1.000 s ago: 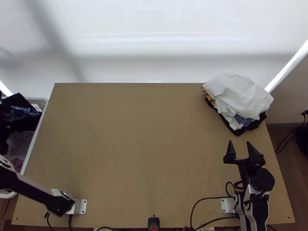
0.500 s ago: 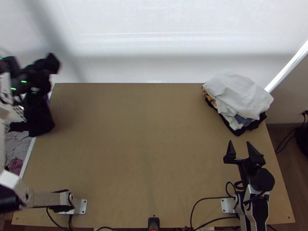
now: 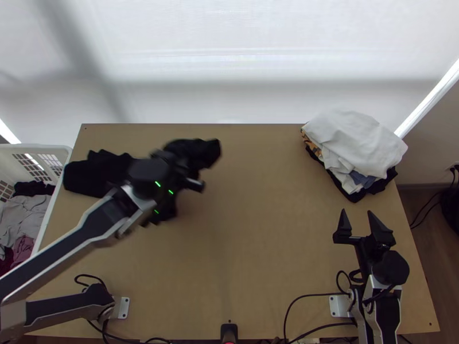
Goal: Fold the t-shirt
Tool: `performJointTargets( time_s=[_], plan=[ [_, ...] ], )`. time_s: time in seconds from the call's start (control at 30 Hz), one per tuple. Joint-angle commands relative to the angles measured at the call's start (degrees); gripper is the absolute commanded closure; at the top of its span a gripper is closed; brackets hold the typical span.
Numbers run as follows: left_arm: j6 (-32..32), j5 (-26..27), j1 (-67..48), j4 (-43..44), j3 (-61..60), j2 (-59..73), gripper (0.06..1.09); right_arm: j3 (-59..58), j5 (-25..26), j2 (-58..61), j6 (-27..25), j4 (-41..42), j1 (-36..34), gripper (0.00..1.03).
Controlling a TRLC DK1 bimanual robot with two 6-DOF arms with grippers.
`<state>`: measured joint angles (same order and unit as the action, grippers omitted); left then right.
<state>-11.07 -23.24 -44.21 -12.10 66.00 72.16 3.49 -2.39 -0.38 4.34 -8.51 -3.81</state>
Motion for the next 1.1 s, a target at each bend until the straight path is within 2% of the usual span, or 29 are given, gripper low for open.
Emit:
performJointTargets(
  time_s=[0.0, 0.27, 0.3, 0.33, 0.37, 0.43, 0.73, 0.83, 0.93, 1.0, 1.07],
  plan=[
    [-2.5, -1.2, -5.0, 9.1, -4.3, 1.2, 1.05, 0.0, -0.1, 0.2, 0.8, -1.2, -0.1, 0.05],
    [-6.0, -1.2, -11.2, 26.4, -8.2, 8.0, 1.05, 0.0, 0.0, 0.2, 0.8, -1.2, -0.1, 0.05],
    [-6.2, -1.0, -12.2, 28.3, -8.3, 8.4, 1.0, 0.0, -0.1, 0.2, 0.8, -1.2, -0.1, 0.05],
    [-6.3, -0.9, -13.1, 29.9, -8.4, 8.7, 0.86, 0.0, -0.1, 0.2, 0.8, -1.2, -0.1, 0.05],
    [-6.3, -0.6, -13.7, 31.1, -8.4, 8.8, 0.63, 0.0, -0.1, 0.2, 0.8, -1.2, -0.1, 0.05],
    [-6.5, 1.7, -14.4, 31.9, -7.8, 9.1, 0.1, 0.0, -0.1, 0.2, 0.8, -1.2, -0.1, 0.05],
    [-13.3, 5.0, -9.1, 28.3, -7.7, -1.1, 0.1, 0.0, 0.0, 0.2, 0.8, -1.2, -0.1, 0.05],
    [-12.9, 7.3, -3.3, 20.9, -6.3, -4.6, 0.1, 0.0, -0.1, 0.2, 0.8, -1.2, -0.1, 0.05],
    [-10.5, 9.5, 4.8, 12.8, -5.4, -6.2, 0.1, 0.0, 0.0, 0.2, 0.8, -1.2, -0.1, 0.05],
    [-6.9, 10.5, 11.1, 8.3, -5.4, -7.1, 0.11, 0.0, -0.1, 0.2, 0.8, -1.2, -0.1, 0.05],
    [-3.0, 13.8, 17.0, 3.9, -5.4, -7.9, 0.11, 0.0, 0.0, 0.2, 0.8, -1.2, -0.1, 0.05]
  ],
)
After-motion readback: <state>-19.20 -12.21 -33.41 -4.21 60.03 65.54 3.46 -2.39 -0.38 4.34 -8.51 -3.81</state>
